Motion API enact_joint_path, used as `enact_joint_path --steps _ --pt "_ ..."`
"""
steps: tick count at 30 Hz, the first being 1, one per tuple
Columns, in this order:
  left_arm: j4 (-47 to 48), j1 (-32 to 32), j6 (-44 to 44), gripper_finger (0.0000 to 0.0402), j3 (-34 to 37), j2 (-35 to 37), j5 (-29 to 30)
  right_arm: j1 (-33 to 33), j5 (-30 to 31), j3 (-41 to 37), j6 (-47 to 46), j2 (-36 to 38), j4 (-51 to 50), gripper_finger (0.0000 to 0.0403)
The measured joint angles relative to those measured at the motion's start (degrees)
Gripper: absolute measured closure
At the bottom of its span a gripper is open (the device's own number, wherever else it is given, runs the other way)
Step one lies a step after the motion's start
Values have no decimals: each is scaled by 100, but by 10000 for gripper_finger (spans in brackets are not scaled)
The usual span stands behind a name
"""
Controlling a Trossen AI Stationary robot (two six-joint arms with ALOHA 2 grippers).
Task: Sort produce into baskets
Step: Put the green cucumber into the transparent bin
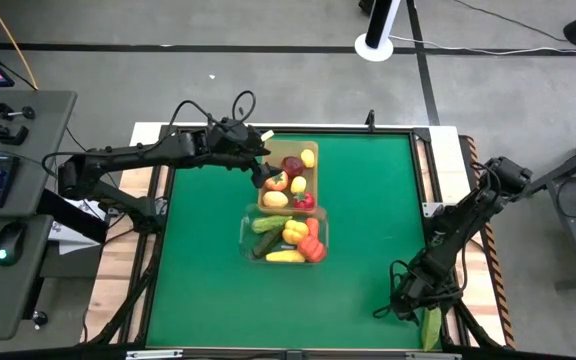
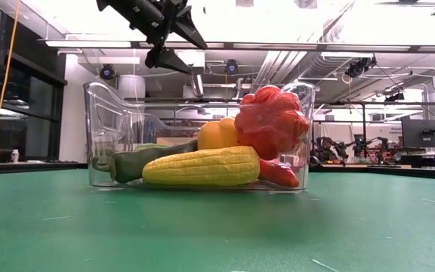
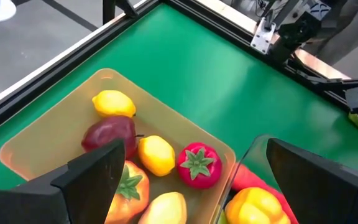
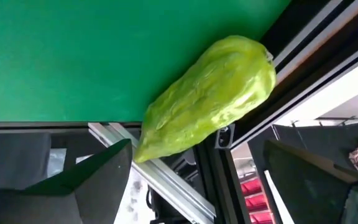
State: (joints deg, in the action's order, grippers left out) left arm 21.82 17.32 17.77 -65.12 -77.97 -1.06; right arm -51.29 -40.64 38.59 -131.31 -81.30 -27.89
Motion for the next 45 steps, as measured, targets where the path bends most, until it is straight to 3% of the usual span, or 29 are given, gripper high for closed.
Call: enact_joint_path --steps 9,11,14,17,20,23,28,36,45 --pt "127 0 -44 23 0 0 1 59 -106 -11 -329 -36 230 49" --pt "144 0 -44 23 0 0 1 81 122 -9 -391 -163 342 49" --pt "189 0 -44 23 0 0 0 81 3 -17 -375 -447 573 49" --pt "258 0 -44 23 0 0 2 111 -325 22 -200 -715 1106 49" --pt "255 0 -44 23 0 0 2 74 -416 263 222 -883 825 49" --pt "232 0 -76 23 0 0 17 30 -122 477 568 -1025 614 49" --pt "238 0 -90 23 0 0 25 -61 -219 587 537 -1335 771 49" --pt "229 0 -49 23 0 0 28 -46 -671 967 2251 -1838 377 49" --pt "229 0 -34 23 1 0 28 303 168 1645 3949 -1843 -1243 49"
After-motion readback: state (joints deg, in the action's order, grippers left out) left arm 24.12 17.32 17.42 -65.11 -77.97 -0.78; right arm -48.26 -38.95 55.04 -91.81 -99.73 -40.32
